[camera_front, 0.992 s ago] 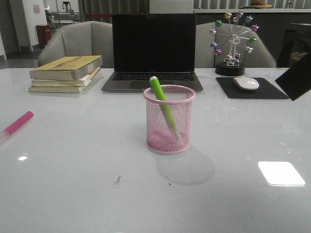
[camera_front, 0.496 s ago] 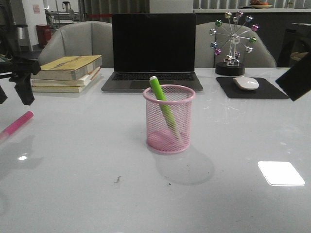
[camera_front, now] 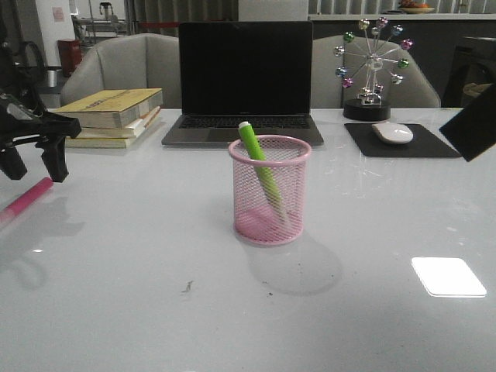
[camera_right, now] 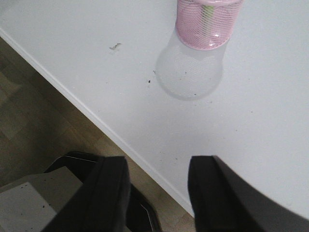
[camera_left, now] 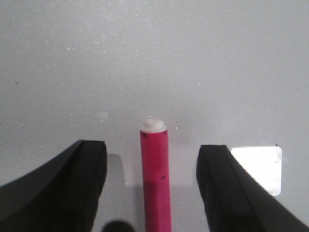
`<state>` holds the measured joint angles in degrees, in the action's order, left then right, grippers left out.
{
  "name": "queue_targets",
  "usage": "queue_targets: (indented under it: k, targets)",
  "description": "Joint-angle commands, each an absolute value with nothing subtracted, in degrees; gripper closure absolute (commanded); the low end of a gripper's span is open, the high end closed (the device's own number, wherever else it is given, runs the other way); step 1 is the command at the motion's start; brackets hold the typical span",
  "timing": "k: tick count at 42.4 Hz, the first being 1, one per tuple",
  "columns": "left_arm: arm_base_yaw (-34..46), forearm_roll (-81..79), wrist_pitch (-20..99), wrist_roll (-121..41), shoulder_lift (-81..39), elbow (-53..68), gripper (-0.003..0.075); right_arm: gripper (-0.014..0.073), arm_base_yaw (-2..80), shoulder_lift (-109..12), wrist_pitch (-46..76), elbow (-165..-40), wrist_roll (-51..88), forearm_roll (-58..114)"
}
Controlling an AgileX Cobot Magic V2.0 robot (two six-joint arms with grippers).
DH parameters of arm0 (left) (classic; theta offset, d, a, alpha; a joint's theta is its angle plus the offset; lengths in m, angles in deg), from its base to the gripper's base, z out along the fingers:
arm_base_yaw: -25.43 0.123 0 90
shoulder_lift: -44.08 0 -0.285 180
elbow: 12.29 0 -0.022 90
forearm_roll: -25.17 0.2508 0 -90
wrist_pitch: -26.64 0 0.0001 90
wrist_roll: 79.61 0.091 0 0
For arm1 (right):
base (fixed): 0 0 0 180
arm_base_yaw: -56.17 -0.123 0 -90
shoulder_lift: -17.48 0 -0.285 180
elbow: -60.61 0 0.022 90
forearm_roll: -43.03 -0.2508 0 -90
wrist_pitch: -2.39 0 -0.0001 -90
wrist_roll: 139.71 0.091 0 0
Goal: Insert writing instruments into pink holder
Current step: 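Lower the left gripper onto the pink marker and grasp it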
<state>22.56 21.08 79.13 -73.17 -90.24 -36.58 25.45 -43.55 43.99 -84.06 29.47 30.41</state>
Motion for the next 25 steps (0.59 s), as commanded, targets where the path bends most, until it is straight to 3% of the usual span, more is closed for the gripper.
queue_targets:
  k: [1,25]
  targets:
    - [22.7,20.8,79.6,-73.9,-87.5,-39.0,0.0266,0.0179,25.8,-42.6,41.1,-85.7,29.5,30.4]
    - [22.9,20.7,80.8,-73.9,-88.9,-39.0,0.0266,0.0179,25.8,-42.6,41.1,-85.7,29.5,30.4]
